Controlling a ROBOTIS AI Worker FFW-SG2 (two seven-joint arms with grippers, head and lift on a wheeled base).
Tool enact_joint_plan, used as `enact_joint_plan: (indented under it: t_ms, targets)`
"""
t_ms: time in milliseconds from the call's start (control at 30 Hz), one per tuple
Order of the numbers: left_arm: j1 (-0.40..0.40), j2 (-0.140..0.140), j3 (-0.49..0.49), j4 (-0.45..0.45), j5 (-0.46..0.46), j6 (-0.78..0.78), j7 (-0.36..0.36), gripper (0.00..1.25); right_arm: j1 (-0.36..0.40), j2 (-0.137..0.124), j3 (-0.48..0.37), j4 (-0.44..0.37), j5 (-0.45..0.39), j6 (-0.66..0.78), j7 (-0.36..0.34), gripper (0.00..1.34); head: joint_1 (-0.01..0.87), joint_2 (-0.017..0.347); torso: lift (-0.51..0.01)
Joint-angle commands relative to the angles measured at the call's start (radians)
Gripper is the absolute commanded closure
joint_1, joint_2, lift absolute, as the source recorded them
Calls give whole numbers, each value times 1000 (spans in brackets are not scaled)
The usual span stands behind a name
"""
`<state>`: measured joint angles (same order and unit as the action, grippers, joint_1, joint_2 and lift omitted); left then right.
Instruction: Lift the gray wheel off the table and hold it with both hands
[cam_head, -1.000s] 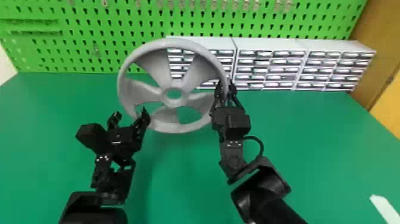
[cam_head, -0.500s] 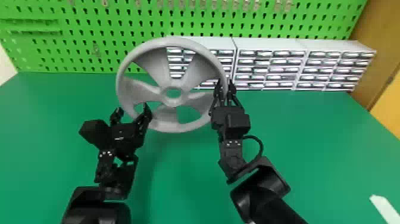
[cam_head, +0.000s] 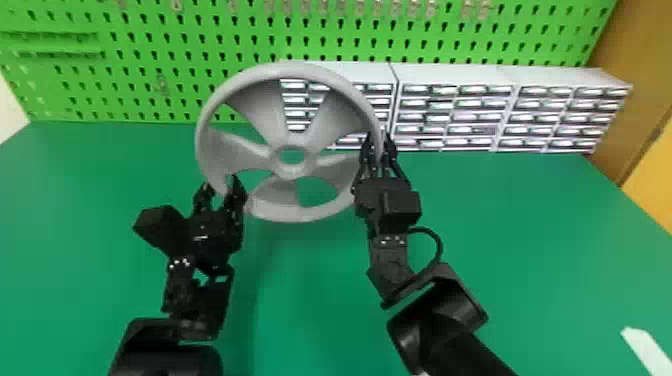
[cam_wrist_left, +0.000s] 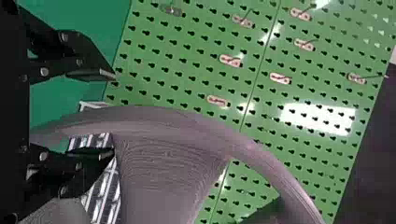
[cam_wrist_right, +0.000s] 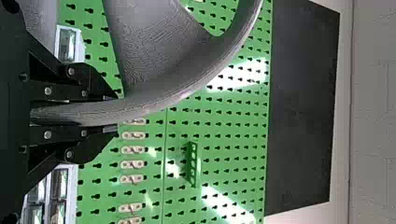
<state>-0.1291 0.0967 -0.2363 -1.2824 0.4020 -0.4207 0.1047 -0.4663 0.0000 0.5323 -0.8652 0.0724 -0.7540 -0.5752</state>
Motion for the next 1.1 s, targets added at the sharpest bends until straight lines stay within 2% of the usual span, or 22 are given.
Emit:
enact_joint_plan:
  t_ms: [0, 67, 133, 267, 433, 1067]
  targets:
    - [6, 0, -12, -2, 11, 2, 20, 788, 0, 1, -6, 0, -3, 5, 0, 1308, 711, 15, -98]
    - [8, 1, -21, -6, 12, 2, 47, 851, 0, 1, -8, 0, -3, 5, 0, 1308, 711, 15, -98]
    - [14, 0, -35, -18, 14, 0, 99, 866, -2, 1, -8, 0, -3, 5, 0, 1308, 711, 15, -98]
    - [17, 1, -57, -34, 12, 2, 156, 937, -2, 1, -8, 0, -3, 7, 0, 1308, 711, 15, -98]
    - [19, 0, -64, -46, -5, 0, 191, 972, -2, 1, -8, 2, -2, 9, 0, 1308, 711, 15, -98]
    - [3, 0, -69, -51, 3, -6, 227, 984, 0, 1, 2, 3, 1, 4, 0, 1308, 711, 15, -98]
